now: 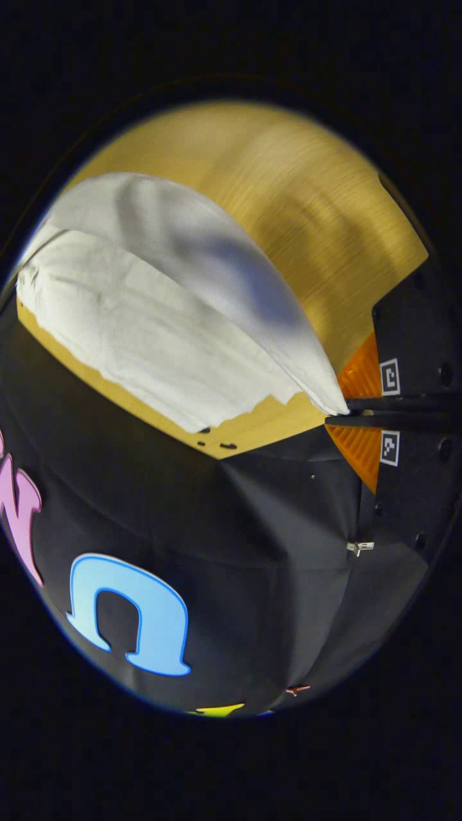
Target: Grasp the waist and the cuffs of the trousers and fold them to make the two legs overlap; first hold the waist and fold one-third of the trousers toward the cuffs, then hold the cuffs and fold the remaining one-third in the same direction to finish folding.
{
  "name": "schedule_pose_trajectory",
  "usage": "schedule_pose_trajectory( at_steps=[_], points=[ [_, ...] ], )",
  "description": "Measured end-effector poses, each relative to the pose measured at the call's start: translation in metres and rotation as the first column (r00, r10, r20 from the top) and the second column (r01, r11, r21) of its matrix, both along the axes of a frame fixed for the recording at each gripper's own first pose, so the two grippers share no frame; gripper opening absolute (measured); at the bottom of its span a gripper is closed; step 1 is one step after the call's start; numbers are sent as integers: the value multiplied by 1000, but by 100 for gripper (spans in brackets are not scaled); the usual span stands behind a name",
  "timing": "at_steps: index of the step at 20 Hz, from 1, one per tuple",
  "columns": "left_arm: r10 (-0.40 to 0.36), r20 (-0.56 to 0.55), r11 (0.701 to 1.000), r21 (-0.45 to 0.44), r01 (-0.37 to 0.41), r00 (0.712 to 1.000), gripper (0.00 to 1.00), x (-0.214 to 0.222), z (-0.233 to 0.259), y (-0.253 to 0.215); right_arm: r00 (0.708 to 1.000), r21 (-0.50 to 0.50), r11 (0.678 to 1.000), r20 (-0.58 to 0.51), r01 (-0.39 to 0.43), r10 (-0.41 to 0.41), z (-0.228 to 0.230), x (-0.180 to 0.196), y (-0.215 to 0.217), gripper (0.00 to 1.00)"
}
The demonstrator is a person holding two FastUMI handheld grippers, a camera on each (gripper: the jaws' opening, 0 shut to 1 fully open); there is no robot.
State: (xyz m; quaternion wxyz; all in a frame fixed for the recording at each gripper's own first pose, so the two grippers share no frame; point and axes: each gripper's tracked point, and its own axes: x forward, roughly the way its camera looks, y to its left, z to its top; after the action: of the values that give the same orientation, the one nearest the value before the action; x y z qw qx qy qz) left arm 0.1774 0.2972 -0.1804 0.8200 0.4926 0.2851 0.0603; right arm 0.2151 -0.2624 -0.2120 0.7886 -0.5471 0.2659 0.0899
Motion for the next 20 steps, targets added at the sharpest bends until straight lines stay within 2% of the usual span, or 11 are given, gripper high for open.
schedule_pose_trajectory(
  at_steps=[3, 5, 7, 11, 13, 15, 17, 18, 20],
  points=[
    [49, 81, 992, -124, -39, 996, 5, 40, 22, 5, 996, 46, 998, 67, 53, -56, 13, 25, 2, 6],
    [132, 131, 966, -237, -98, 983, 6, 65, 33, 13, 989, 100, 990, 102, 98, -108, 18, 44, 2, 6],
    [199, 160, 938, -316, -140, 967, 5, 95, 35, 22, 975, 191, 969, 126, 159, -184, 17, 61, 2, 6],
    [233, 194, 906, -398, -141, 953, 5, 168, 38, 28, 945, 334, 913, 142, 235, -296, 11, 94, 7, 6],
    [256, 153, 881, -443, -165, 954, 5, 196, 17, 23, 928, 390, 876, 120, 283, -353, -8, 112, 8, 6],
    [288, 124, 849, -491, -194, 950, 5, 217, -4, 18, 912, 438, 836, 82, 329, -402, -17, 120, 12, 6],
    [313, 115, 826, -523, -210, 943, 5, 231, -19, 14, 902, 465, 813, 66, 351, -427, -26, 127, 10, 6],
    [324, 115, 820, -529, -218, 939, 5, 237, -25, 16, 896, 482, 798, 57, 362, -441, -27, 128, 7, 6],
    [329, 122, 818, -533, -218, 937, 6, 243, -32, 18, 879, 541, 744, 17, 393, -476, -32, 129, 6, 8]
  ],
)
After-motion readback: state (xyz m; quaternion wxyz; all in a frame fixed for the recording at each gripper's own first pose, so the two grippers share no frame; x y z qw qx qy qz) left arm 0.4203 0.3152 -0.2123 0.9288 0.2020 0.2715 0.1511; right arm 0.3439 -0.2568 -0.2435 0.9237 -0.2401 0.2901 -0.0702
